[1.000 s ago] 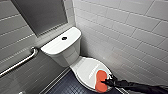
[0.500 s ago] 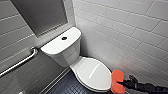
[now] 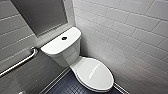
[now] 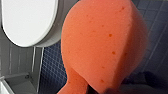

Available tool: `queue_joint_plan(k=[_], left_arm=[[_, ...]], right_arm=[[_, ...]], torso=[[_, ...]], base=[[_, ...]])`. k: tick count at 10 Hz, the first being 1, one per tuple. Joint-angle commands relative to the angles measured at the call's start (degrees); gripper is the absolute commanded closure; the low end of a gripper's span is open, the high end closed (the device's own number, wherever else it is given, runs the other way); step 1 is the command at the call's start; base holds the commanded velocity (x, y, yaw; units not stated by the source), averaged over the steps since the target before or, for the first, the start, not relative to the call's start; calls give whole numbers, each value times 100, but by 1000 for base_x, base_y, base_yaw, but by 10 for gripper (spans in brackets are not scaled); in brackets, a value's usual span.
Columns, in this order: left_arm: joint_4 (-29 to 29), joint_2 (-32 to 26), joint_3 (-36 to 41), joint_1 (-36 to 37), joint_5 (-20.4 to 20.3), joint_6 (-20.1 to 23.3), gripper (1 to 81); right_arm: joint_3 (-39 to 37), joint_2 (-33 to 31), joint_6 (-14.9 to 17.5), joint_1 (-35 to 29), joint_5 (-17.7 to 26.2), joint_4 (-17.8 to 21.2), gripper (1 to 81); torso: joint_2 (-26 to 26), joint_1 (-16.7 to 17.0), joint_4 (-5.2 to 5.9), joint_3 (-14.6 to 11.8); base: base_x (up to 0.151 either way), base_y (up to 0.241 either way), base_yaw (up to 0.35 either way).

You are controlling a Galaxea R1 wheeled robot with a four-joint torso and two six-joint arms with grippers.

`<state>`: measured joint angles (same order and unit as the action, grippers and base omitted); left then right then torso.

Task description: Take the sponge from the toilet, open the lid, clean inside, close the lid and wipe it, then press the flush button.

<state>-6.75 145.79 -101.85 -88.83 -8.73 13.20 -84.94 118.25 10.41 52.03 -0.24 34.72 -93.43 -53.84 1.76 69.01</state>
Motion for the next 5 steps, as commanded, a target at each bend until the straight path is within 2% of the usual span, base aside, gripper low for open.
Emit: queue_joint_plan(k=[1,2,4,5], left_arm=[[-54,-1471,1737,1081,677,7,10],[-63,-1621,1835,1406,802,-45,10],[-229,-1737,1879,2056,1161,-309,10],[-326,-1719,1835,2295,1259,-423,10]], right_arm=[[-169,-143,31,1699,174,-509,811],[-353,-27,31,2077,1,-606,811],[-566,236,14,2834,-634,-782,811],[-722,411,14,3046,-670,-782,811]], torso=[[0,0,0,0],[0,0,0,0],[0,0,0,0],[0,0,0,0]], base=[[0,0,0],[0,0,0],[0,0,0],[0,0,0]])
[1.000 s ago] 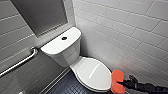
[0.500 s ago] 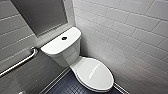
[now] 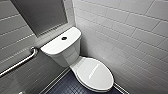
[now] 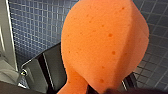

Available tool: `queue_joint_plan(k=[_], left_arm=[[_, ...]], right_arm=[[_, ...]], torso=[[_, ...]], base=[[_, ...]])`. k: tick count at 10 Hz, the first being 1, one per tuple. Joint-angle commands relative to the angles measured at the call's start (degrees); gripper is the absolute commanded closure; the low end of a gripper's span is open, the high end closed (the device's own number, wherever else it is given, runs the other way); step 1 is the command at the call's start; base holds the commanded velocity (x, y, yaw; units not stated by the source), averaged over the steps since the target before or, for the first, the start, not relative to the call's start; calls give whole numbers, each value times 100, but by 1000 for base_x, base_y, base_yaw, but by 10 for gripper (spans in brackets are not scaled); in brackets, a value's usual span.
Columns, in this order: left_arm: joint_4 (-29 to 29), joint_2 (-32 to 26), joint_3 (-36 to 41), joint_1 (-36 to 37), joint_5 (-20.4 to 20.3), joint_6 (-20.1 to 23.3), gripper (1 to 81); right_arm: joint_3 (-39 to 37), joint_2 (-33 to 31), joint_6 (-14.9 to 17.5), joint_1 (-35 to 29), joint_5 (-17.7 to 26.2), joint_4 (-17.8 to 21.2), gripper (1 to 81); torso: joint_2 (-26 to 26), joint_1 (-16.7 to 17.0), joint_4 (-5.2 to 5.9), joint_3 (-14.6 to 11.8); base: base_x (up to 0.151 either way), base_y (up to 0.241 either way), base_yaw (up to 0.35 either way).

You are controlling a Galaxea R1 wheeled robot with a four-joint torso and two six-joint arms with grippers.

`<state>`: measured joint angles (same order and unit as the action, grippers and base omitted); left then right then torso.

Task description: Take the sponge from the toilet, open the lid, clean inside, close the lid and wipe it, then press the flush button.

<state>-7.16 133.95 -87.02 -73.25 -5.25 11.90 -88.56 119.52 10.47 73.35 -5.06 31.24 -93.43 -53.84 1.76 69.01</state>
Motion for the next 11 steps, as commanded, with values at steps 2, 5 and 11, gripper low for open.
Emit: queue_joint_plan(k=[2,5,11], left_arm=[[-313,-448,352,1018,965,-320,10],[-322,-324,343,1308,1211,-390,10],[-443,218,-233,1801,1290,-933,10]], right_arm=[[-476,462,16,1309,-197,-593,811],[-599,611,16,1486,-197,-848,811],[-653,980,51,1995,-276,-1330,811]], torso=[[0,0,0,0],[0,0,0,0],[0,0,0,0]], base=[[0,0,0],[0,0,0],[0,0,0]])
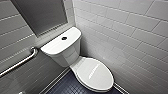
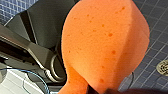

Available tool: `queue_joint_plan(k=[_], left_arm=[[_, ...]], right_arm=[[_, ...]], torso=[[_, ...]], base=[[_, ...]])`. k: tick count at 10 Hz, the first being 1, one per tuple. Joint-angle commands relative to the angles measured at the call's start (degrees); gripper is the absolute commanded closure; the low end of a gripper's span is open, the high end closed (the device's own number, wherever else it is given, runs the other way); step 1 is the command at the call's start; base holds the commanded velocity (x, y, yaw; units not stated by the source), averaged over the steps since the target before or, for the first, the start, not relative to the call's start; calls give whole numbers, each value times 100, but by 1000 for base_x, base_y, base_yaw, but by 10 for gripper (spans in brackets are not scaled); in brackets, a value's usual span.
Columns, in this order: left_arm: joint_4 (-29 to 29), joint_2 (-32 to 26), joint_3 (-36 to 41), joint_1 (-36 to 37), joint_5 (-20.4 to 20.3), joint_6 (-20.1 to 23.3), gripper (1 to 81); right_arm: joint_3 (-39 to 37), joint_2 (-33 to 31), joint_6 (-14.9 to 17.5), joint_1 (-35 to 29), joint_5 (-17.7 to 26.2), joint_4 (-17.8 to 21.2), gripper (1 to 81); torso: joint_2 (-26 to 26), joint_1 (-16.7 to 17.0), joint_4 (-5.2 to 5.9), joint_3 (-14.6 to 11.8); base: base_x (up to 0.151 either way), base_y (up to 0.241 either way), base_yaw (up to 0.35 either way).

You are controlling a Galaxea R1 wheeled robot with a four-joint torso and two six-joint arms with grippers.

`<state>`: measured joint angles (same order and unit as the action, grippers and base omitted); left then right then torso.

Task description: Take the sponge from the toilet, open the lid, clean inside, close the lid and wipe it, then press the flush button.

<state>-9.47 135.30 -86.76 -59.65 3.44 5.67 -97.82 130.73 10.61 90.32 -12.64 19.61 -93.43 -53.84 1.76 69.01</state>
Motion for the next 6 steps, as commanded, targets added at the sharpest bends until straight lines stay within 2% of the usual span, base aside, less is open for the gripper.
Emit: queue_joint_plan(k=[1,4,6], left_arm=[[-335,224,-489,589,438,-452,10],[-670,638,-833,985,946,-470,10],[-898,823,-974,1029,1071,-505,10]], right_arm=[[282,-89,29,422,482,-299,811],[168,191,38,694,473,-423,811],[-26,333,29,703,482,-423,811]], torso=[[0,0,0,0],[0,0,0,0],[0,0,0,0]], base=[[0,0,0],[0,0,0],[0,0,0]])
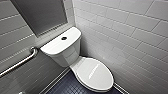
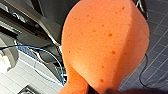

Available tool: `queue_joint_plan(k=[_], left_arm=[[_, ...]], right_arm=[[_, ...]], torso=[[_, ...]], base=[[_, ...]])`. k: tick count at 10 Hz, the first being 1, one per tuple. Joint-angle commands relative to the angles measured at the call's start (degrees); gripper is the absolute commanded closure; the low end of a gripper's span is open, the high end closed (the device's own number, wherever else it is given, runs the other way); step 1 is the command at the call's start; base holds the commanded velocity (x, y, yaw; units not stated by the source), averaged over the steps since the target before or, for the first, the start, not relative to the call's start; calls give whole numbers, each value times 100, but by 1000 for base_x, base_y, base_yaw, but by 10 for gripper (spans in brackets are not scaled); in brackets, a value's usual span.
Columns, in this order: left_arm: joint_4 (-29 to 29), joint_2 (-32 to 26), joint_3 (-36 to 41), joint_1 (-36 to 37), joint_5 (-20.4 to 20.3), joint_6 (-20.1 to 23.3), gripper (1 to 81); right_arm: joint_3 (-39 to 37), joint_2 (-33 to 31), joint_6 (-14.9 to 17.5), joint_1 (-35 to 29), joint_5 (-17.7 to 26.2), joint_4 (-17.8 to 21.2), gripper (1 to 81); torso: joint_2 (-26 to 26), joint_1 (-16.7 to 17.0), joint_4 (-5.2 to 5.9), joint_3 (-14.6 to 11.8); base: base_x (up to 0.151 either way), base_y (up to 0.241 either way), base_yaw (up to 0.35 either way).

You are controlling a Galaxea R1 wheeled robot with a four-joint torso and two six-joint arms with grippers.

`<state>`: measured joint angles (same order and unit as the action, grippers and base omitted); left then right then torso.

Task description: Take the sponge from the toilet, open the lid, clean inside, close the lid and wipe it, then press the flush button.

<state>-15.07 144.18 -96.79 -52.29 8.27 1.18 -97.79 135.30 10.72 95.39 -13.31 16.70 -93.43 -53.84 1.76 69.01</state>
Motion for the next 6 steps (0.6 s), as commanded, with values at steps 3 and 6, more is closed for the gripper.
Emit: queue_joint_plan(k=[3,6], left_arm=[[-383,137,-33,477,571,-57,10],[-471,296,-50,768,553,-74,10]], right_arm=[[-55,-53,18,318,523,-88,811],[-46,8,10,511,136,-79,811]], torso=[[-643,-411,0,0],[-618,-374,0,0]], base=[[0,0,0],[0,0,0]])
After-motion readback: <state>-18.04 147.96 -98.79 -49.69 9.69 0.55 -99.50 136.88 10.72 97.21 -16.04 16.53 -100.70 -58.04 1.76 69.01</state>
